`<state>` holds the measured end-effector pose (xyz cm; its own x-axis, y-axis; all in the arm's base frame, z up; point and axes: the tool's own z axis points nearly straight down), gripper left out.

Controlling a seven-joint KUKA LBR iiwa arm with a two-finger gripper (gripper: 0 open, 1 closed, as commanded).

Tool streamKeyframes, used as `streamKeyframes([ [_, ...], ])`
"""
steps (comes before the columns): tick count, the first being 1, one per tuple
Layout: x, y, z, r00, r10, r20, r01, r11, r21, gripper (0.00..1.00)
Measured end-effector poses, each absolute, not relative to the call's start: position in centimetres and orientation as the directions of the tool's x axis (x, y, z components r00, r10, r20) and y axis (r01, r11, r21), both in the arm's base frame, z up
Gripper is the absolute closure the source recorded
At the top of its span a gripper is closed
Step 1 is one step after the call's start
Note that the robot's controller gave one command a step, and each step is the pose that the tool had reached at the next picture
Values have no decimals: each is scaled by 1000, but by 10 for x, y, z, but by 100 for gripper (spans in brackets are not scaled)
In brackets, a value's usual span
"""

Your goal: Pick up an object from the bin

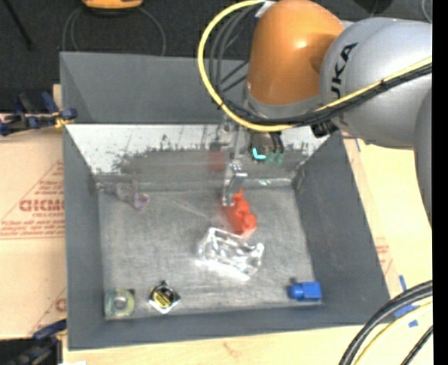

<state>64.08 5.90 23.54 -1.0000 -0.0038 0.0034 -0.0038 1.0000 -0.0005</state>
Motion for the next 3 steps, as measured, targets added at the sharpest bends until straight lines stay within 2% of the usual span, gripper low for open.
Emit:
streamKeyframes([
  [1, 599, 5, 132, -980, -198, 4, -198, 980, -2, 0],
  [2, 617, -9, 113, -996, -90, -25, -90, 996, -3, 0],
  [3, 520, -22, 119, -936, -352, -29, -352, 936, -11, 0],
])
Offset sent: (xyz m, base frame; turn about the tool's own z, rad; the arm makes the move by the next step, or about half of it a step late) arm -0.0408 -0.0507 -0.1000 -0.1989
